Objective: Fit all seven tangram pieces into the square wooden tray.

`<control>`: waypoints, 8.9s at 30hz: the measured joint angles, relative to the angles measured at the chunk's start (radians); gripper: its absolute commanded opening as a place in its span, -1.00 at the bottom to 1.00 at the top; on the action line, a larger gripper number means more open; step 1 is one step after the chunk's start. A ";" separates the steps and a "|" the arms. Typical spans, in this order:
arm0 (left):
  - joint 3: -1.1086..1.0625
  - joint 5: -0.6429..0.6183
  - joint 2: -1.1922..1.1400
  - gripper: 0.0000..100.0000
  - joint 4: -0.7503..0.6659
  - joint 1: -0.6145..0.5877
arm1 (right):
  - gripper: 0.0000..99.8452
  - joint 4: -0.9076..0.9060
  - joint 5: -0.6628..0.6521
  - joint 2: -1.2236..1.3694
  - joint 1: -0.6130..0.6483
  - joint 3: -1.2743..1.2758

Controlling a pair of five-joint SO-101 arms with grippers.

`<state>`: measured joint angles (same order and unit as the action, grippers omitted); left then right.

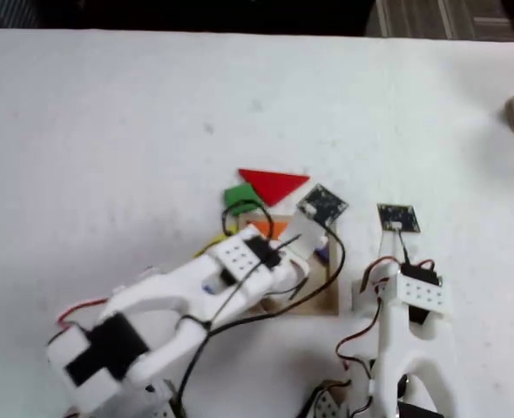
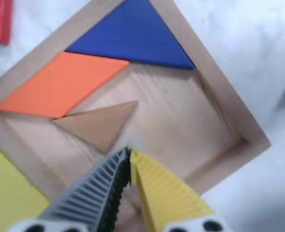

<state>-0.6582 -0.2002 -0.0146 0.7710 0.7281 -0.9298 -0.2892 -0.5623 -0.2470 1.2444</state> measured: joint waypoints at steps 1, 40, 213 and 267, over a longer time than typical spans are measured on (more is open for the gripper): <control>-0.020 0.000 0.035 -0.96 0.000 -0.002 | -0.51 0.000 0.000 0.000 0.000 0.000; 0.097 0.041 -0.130 -0.96 0.002 -0.109 | -0.51 0.000 0.000 0.000 0.000 0.000; -0.264 0.133 0.278 -0.62 0.290 -0.660 | -0.51 0.002 0.000 0.000 0.005 0.000; -0.354 0.292 0.328 -0.72 0.273 -0.643 | -0.51 0.002 0.000 0.000 0.006 0.000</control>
<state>-1.0127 0.0913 0.3138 1.0441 0.0852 -0.9283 -0.2892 -0.5623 -0.2409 1.2444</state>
